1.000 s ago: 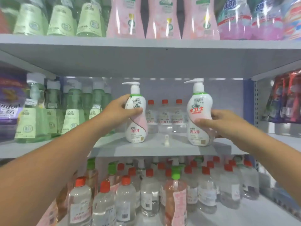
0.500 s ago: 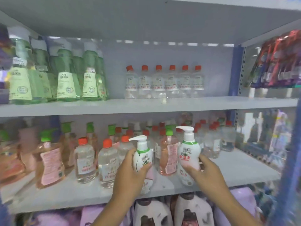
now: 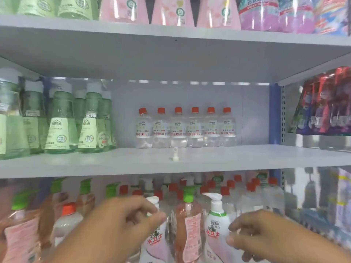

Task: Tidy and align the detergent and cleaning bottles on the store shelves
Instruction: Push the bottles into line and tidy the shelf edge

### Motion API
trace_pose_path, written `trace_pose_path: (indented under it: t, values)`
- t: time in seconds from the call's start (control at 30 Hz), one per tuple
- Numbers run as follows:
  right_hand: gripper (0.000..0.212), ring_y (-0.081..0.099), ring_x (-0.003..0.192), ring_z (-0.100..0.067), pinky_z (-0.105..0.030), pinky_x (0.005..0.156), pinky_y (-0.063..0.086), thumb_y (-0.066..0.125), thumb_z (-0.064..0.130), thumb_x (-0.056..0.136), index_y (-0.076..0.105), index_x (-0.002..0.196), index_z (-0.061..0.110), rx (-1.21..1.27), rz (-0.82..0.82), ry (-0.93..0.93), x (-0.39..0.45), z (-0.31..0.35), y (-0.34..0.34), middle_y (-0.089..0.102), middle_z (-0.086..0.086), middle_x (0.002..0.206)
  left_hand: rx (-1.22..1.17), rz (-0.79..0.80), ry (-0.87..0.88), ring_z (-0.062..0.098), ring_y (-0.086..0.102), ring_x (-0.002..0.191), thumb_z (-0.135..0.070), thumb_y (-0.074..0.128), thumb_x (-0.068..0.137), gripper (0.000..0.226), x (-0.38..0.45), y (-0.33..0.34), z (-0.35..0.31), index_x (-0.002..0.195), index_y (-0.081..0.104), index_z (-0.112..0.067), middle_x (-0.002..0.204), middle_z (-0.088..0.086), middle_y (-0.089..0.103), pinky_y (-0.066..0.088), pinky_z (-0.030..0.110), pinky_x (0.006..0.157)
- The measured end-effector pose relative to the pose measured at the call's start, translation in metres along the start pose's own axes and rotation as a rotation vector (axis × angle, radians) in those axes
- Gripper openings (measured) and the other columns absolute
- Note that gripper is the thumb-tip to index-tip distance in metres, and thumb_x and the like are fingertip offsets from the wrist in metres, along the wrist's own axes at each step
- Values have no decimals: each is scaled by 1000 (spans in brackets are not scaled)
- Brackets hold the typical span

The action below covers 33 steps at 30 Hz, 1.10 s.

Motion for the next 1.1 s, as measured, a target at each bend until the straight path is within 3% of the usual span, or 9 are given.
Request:
trace_pose_path:
  t: [0.07, 0.13, 0.27, 0.33, 0.4, 0.53, 0.6, 0.9, 1.1]
  values:
    - [52, 78, 89, -12, -23, 79, 61, 75, 80, 67, 76, 103, 41, 95, 80, -186, -19, 55, -51, 79, 9, 102, -210, -48, 151, 9, 77, 76, -90, 63, 65, 57, 21, -57, -48, 100, 76, -46, 87, -14, 79, 65, 38, 75]
    - [38, 79, 86, -19, -25, 74, 63, 75, 65, 80, 77, 102, 34, 117, -80, -377, -16, 106, -121, 80, 3, 102, -279, -213, 264, 16, 78, 77, -65, 73, 81, 34, 66, -113, -86, 96, 79, -35, 89, -5, 80, 66, 34, 69]
    - [25, 78, 81, -24, -35, 70, 65, 71, 35, 96, 75, 105, 13, 90, -351, -479, 60, 153, -218, 80, -6, 96, -190, -293, 220, 17, 77, 81, -37, 73, 93, 12, 195, -137, -106, 96, 77, -26, 90, -3, 80, 63, 49, 85]
    - [26, 79, 75, -18, -25, 58, 61, 69, 36, 98, 74, 103, 11, -48, -358, -403, 113, 162, -237, 80, -3, 90, -52, -274, 151, 18, 77, 85, -39, 74, 91, 19, 255, -129, -99, 104, 74, -26, 90, -3, 79, 63, 48, 85]
    - [32, 78, 68, -12, -18, 50, 53, 65, 44, 98, 74, 104, 14, -197, -387, -318, 165, 168, -253, 80, 2, 81, 125, -288, 93, 19, 73, 96, -44, 75, 88, 30, 304, -125, -92, 113, 71, -28, 101, -3, 77, 59, 35, 86]
    - [39, 75, 87, -22, -33, 81, 59, 62, 50, 97, 73, 113, 16, -386, -496, -326, 252, 194, -273, 77, -3, 98, 361, -248, 33, 21, 59, 118, -45, 72, 91, 51, 367, -117, -79, 137, 58, -26, 138, -1, 58, 50, 32, 97]
    - [39, 69, 90, -24, -33, 79, 53, 60, 48, 97, 72, 103, 12, -442, -525, -384, 284, 205, -276, 72, -4, 97, 390, -238, 20, 22, 58, 122, -42, 70, 94, 54, 385, -114, -70, 141, 55, -22, 141, 0, 57, 48, 31, 98]
    - [50, 48, 43, -12, -27, 55, 37, 69, 58, 81, 54, 56, 17, -453, -529, -374, 347, 208, -270, 50, 5, 49, 424, -242, 34, 22, 55, 129, -35, 66, 96, 48, 405, -98, -39, 140, 60, -17, 143, 1, 58, 40, 26, 99]
    - [40, 43, 53, -18, -28, 54, 33, 71, 42, 88, 54, 64, 15, -452, -519, -358, 340, 209, -262, 47, 0, 59, 388, -286, 42, 23, 58, 124, -30, 67, 95, 44, 406, -98, -36, 137, 63, -19, 139, -1, 61, 46, 32, 104]
Point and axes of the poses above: each hand's wrist, its own x-axis towards the middle knuckle, its own y-axis out of the palm, z = x × y, the point moved 10 cm from there along x, towards the middle knuckle
